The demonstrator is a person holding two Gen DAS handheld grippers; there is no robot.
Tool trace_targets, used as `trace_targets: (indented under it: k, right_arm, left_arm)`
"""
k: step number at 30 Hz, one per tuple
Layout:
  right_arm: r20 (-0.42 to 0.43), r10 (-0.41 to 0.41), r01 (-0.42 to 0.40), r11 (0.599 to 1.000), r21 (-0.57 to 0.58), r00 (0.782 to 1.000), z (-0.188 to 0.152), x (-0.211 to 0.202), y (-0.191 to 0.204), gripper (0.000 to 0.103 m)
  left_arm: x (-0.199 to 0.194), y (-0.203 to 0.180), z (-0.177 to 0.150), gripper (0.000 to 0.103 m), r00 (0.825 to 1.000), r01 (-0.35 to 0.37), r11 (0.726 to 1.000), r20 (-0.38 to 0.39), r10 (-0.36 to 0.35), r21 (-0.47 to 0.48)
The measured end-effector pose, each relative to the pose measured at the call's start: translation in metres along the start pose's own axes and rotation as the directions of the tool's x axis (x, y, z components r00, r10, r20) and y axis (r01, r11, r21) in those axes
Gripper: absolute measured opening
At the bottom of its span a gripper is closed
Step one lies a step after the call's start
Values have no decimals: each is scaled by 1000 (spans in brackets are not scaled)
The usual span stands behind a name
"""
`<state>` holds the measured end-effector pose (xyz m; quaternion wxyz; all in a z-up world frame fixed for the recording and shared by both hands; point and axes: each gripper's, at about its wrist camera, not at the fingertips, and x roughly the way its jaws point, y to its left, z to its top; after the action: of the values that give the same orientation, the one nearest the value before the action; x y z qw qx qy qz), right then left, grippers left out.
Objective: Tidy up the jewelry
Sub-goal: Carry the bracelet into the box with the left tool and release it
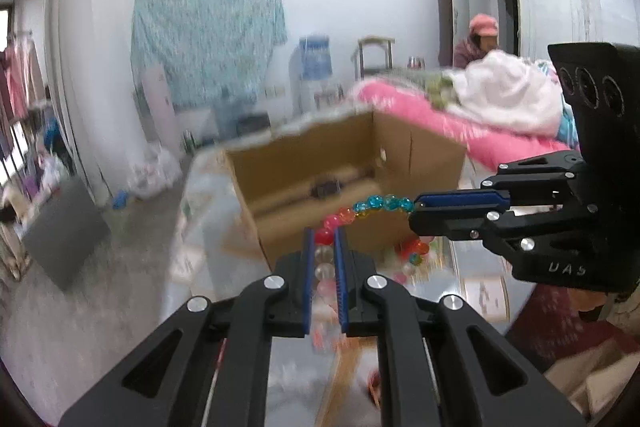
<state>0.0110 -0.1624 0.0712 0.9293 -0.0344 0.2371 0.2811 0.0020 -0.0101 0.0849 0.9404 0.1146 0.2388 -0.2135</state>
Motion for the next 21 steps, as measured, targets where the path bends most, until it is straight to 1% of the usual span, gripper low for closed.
trace_targets:
  k: [2, 5, 8, 11, 14, 17, 18, 20, 21]
  right_arm:
    - [30, 6, -6, 1000, 2, 1000, 14, -2, -9, 7]
    - [67, 4, -5, 1000, 4, 998, 37, -2, -29, 7]
    - [65, 16, -18, 999, 32, 998, 59, 16, -55, 7]
    - [40, 23, -25, 999, 46, 999, 68, 40, -74, 7]
    - [-25, 45, -43, 997, 70, 999, 72, 71, -94, 7]
    - [-111, 77, -66, 992, 104, 991, 71, 104, -103, 7]
    - [-163, 99, -79, 989, 121, 982, 67, 120, -107, 7]
    - [-224, 117, -88, 987, 136, 967, 63, 137, -108, 7]
    - [-268, 131, -96, 985, 140, 954, 60, 148, -108, 7]
  left_arm:
    - [1, 0, 20, 9, 999, -17, 1000, 52, 16, 21]
    - [9, 4, 41, 9, 996, -30, 999, 89, 27, 35]
    - [27, 10, 60, 9, 994, -39, 999, 102, 35, 34]
    - [53, 18, 74, 9, 995, -48, 998, 93, 44, 34]
    - [82, 25, 81, 9, 998, -47, 999, 50, 46, 26]
    - [116, 36, 78, 9, 999, -43, 999, -32, 43, 9]
    - [124, 38, 75, 9, 997, -42, 999, -59, 42, 2]
    - [137, 44, 67, 9, 992, -35, 999, -118, 33, -16]
    - [144, 48, 63, 10, 988, -33, 999, -150, 28, -29]
